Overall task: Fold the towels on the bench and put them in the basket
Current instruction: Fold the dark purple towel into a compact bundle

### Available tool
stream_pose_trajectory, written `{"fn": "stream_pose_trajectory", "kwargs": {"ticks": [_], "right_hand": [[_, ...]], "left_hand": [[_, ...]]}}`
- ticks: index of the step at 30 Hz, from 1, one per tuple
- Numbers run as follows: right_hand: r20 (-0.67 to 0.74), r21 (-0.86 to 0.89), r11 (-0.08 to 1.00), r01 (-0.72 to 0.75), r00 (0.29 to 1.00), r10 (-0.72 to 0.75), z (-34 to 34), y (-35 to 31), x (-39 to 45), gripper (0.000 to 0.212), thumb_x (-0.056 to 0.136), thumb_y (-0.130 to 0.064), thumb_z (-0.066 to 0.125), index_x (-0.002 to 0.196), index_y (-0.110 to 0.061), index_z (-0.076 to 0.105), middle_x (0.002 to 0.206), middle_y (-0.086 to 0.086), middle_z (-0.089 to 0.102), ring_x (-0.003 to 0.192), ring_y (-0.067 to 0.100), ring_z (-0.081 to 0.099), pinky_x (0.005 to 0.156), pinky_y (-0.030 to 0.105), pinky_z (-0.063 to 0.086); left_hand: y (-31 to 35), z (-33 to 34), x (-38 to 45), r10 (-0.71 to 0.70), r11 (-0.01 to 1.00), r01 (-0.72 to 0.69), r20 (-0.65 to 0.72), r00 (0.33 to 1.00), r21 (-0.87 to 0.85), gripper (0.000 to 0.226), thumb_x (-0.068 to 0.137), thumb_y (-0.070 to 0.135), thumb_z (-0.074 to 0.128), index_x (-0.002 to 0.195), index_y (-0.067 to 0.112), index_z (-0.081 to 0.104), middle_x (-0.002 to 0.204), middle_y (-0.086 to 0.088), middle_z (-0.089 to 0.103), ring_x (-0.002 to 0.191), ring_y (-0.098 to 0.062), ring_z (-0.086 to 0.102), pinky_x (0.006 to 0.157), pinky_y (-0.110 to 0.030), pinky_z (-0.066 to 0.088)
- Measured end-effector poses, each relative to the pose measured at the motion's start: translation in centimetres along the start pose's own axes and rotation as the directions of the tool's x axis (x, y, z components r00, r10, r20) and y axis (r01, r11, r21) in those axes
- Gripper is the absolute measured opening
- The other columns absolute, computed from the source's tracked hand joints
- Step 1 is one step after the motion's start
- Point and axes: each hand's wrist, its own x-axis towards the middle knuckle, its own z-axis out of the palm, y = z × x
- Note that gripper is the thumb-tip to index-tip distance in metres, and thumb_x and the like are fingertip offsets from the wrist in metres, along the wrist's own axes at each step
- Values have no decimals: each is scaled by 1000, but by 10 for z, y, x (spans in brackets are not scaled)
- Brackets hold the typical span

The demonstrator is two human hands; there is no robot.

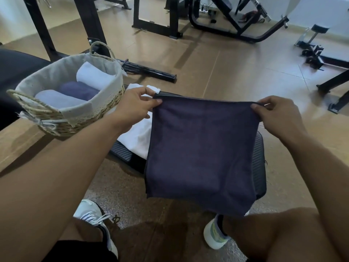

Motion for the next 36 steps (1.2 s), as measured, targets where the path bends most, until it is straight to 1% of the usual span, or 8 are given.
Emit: {"fn": "stream_pose_trajectory", "kwargs": {"ticks": [5,12,17,21,23,27,32,36], "right_hand": [[-37,20,999,-39,999,40,2,-5,2,19,84,-50,72,90,-31,71,79,-9,69,85,19,66,81,37,53],[-132,332,943,-24,989,71,9,-14,0,12,89,-34,70,96,-24,70,70,-1,75,63,14,75,62,31,56],[-5,264,961,-86,996,90,24,-1,10,16,90,-31,69,105,-24,71,89,-4,77,80,14,76,76,45,64],[263,-6,996,-86,961,85,39,10,11,75,90,-37,73,155,-20,38,153,2,49,135,27,53,109,49,47],[388,-140,990,-10,919,64,44,16,10,86,91,-34,74,160,-18,25,163,6,34,145,31,40,116,47,38],[502,-198,975,97,865,16,46,18,5,80,86,-34,79,154,-22,38,155,7,46,136,30,51,111,45,44],[598,-304,867,396,787,-150,52,9,-33,66,100,-41,59,157,-20,34,162,3,36,148,23,35,120,36,29],[470,-215,826,521,797,-379,68,26,-86,74,104,-58,32,163,-19,10,170,-6,5,157,13,4,126,28,6]], "left_hand": [[2,9,4,70,993,-50,-199,977,103,16,85,20,81,91,6,74,75,2,65,46,9,51,51,-5,38],[15,19,1,0,994,-22,-195,981,-108,8,97,12,65,90,13,68,79,-6,72,61,-13,70,53,-20,54],[9,27,7,10,991,-16,-40,999,-135,30,98,3,60,127,11,60,116,-7,71,105,-24,72,81,-25,59],[-3,32,1,78,985,-101,162,984,139,73,94,1,65,156,20,33,155,-1,44,134,-17,52,94,-20,45],[-7,32,-3,150,928,-203,186,971,314,67,89,8,72,150,23,46,149,2,51,136,-15,49,98,-22,43],[-21,36,-25,197,757,-376,362,911,534,44,90,28,74,133,28,63,141,7,59,136,-9,48,110,-23,35],[-55,55,-64,57,444,-530,567,821,722,67,102,57,32,160,26,20,169,5,8,155,-10,-5,127,-35,-2],[-79,46,-75,34,242,-551,561,827,798,91,85,71,-18,161,22,-4,168,3,-9,153,-10,-17,126,-36,-9]]}}
